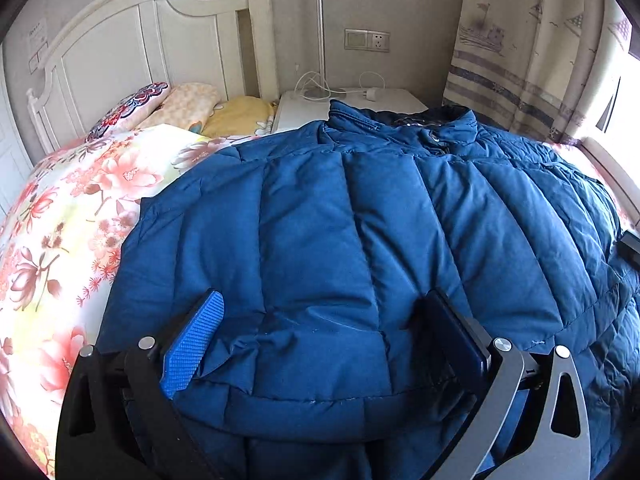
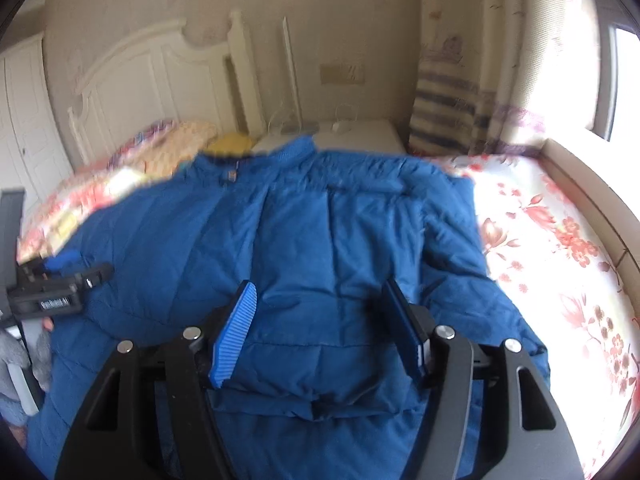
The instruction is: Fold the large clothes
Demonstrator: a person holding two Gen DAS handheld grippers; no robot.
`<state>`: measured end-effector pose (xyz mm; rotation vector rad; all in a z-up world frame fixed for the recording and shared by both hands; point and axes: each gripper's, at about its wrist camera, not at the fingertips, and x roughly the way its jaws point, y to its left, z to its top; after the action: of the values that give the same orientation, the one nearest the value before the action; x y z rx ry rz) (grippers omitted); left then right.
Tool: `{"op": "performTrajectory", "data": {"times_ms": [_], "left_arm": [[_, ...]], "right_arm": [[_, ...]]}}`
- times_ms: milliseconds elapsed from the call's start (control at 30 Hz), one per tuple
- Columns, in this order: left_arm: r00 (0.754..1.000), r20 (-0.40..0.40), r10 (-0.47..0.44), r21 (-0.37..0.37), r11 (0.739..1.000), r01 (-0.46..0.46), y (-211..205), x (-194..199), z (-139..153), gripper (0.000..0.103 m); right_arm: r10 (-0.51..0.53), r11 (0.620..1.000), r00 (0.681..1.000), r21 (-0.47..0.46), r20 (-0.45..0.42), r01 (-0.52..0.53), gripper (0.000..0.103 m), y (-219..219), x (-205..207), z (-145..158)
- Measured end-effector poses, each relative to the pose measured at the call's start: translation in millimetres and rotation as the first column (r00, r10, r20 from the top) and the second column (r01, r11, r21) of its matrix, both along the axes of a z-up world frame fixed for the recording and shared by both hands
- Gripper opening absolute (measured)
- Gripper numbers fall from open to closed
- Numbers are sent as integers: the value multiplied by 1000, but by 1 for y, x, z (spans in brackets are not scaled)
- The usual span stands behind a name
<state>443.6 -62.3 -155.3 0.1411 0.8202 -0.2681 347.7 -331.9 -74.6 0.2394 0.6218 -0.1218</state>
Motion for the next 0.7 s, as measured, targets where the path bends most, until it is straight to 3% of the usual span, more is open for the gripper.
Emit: {"op": "performTrajectory", "data": {"times_ms": [67, 133, 267, 400, 567, 633, 700], "left_arm": [[1000, 0, 0, -1, 1000, 0, 0, 0, 0, 99], [1000, -1, 0, -1, 1000, 0, 0, 0, 0, 99], [1000, 0, 0, -2, 1000, 0, 0, 0, 1, 99], [1000, 1, 0, -1, 1000, 0, 0, -1, 1, 99], [1000, -5, 0, -7, 1000, 0, 1, 0, 0, 99], [1000, -8, 0, -11, 1000, 0, 1, 0, -1, 99], [1000, -11, 1, -15, 1000, -1, 2, 1, -1, 99]], "right_arm": [[-83, 997, 992, 6, 98, 83, 64, -10, -12, 17], [-94, 996, 987, 9, 131, 94, 65, -15, -10, 29], [15, 992, 999, -123, -34, -19, 65, 0, 40, 23], [87, 985, 972, -125, -220, -116, 64, 6, 81, -22], [25, 997, 977, -65, -213, -40, 65, 0, 72, -12], [44, 997, 986, -60, -159, -54, 66, 12, 50, 1], [70, 992, 984, -96, -163, -86, 70, 23, 37, 2]]}}
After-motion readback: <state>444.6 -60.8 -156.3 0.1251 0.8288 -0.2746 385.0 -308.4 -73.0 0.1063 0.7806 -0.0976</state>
